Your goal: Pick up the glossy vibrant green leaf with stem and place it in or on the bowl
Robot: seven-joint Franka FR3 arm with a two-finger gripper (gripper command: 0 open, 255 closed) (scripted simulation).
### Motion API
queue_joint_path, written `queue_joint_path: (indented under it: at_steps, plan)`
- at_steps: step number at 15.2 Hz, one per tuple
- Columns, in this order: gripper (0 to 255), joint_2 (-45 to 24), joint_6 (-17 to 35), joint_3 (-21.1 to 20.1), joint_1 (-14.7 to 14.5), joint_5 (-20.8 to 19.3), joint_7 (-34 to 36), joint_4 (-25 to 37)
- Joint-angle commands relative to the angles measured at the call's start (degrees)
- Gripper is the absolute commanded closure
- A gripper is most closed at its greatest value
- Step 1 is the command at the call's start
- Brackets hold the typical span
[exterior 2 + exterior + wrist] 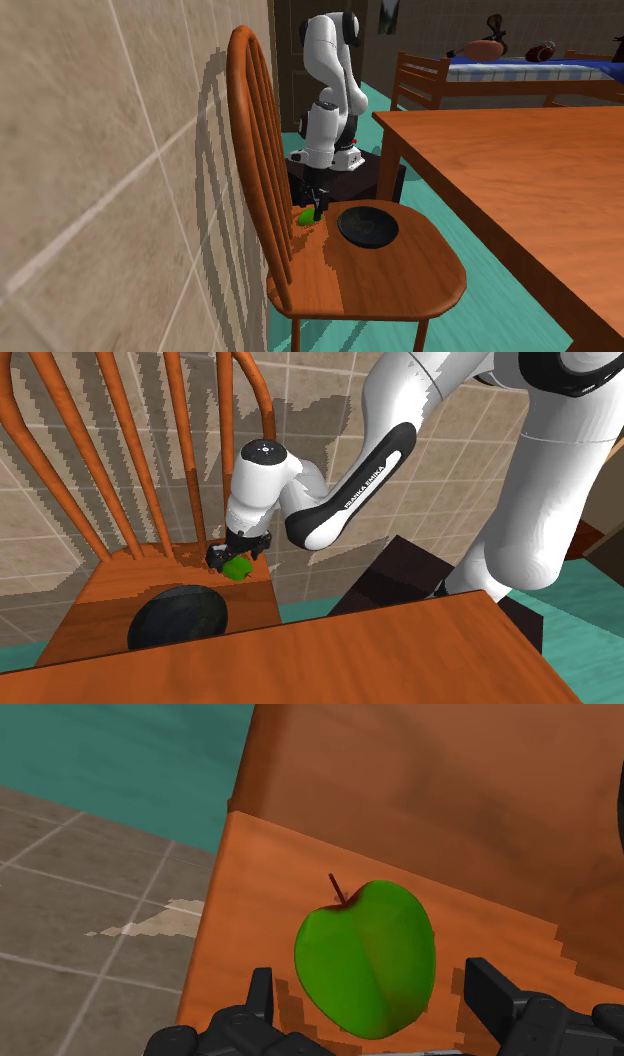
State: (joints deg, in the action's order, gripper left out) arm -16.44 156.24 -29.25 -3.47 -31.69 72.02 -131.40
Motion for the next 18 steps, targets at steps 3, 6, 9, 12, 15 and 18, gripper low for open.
queue_joint_path:
  at_steps: [3,6,9,12,15,18]
  plan:
    - [255,-0.01,0.00,0.00,-0.01,-0.01,0.01,0.01]
    - [255,-0.08,-0.01,0.04,-0.02,-0.06,0.01,0.08]
    - [255,0.04,0.06,0.01,-0.01,-0.04,0.04,-0.09]
    - [255,-0.01,0.00,0.02,-0.02,-0.01,0.01,0.01]
    - [255,2.10,-1.52,-1.75,1.28,3.15,-2.47,-0.16]
    - [255,4.21,-3.11,-3.36,2.47,6.31,-4.91,-0.19]
